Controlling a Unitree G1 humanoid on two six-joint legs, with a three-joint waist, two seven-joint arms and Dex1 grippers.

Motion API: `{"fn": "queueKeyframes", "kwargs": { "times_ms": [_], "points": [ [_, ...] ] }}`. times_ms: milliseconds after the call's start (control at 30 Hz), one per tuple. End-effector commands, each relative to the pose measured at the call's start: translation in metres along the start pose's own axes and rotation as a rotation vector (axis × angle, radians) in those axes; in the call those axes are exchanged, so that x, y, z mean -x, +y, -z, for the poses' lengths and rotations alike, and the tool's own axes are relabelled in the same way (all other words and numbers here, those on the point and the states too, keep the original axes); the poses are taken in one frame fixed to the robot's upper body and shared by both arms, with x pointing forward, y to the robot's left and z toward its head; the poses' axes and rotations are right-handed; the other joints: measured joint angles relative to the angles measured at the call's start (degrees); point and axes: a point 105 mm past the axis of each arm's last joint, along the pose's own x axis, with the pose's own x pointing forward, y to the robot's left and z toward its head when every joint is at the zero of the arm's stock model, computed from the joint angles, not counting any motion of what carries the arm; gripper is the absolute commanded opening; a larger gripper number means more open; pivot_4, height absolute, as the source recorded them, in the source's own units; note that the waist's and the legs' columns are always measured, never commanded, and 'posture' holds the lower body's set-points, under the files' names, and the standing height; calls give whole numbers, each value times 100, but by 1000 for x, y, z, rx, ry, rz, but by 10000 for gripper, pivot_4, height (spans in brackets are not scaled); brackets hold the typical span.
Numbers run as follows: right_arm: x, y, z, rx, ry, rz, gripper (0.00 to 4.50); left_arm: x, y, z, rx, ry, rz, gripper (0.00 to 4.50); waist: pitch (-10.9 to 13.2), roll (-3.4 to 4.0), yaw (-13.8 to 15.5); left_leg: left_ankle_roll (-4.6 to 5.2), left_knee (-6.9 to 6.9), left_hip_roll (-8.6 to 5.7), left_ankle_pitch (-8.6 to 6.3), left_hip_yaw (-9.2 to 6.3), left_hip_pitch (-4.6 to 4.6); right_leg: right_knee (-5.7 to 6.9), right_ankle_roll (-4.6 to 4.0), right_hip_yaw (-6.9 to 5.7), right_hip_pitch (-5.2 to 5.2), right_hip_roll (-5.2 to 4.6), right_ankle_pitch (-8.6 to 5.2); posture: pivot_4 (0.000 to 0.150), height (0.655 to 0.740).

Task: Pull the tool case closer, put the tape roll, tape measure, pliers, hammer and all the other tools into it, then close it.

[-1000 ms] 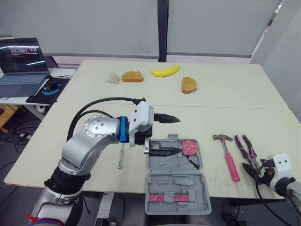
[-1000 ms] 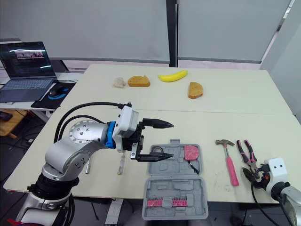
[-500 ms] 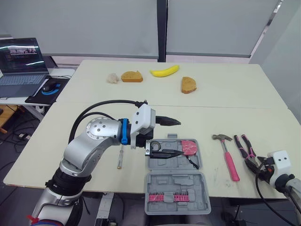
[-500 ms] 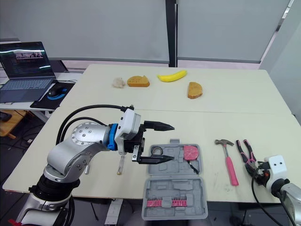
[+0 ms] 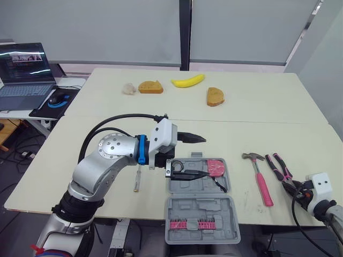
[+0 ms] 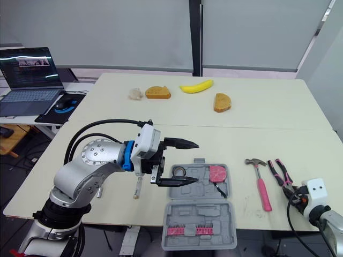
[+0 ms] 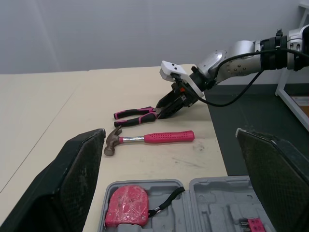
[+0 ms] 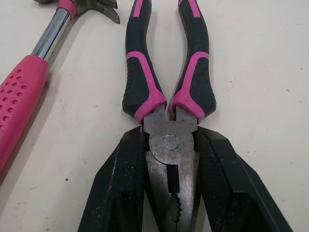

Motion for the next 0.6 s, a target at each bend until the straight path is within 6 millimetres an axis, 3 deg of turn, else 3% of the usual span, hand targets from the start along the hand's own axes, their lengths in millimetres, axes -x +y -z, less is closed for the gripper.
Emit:
{"fn": "queueKeyframes", "kwargs": {
  "times_ms": [33, 167, 367, 533, 600],
  "points": [
    [3, -6, -7, 22, -10, 7, 12367, 2, -2, -10, -57, -31, 21, 45000, 0, 0, 0, 0, 0, 0, 0, 0, 0, 0, 0, 0, 0, 0, 0, 1500, 7400],
    [10, -15, -22, 108, -5, -7, 12367, 8, -4, -4, -49, 3, 37, 45000, 4, 12, 1, 0, 0, -2, 0, 3, -1, 0, 0, 2, -2, -1, 0, 1500, 7400],
    [24, -9, -72, 226, -48, -120, 12367, 19, 1, -3, -18, 20, -2, 45000, 10, 20, -18, 1, -1, 1, 0, 6, -3, 0, -1, 3, -7, -2, -1, 1500, 7400],
    [29, 23, -110, 345, -34, -293, 12367, 29, -4, 1, -31, 49, 9, 45000, 15, 18, -15, 1, -2, 4, -1, 3, -8, 0, -1, -2, -11, -1, -1, 1500, 7400],
    [24, 47, -129, 418, -37, -390, 12367, 38, -6, 3, -62, 62, 14, 45000, 17, 17, -16, 1, -2, 4, -1, 4, -10, 0, -1, -2, -11, -1, -1, 1500, 7400]
  ]
}}
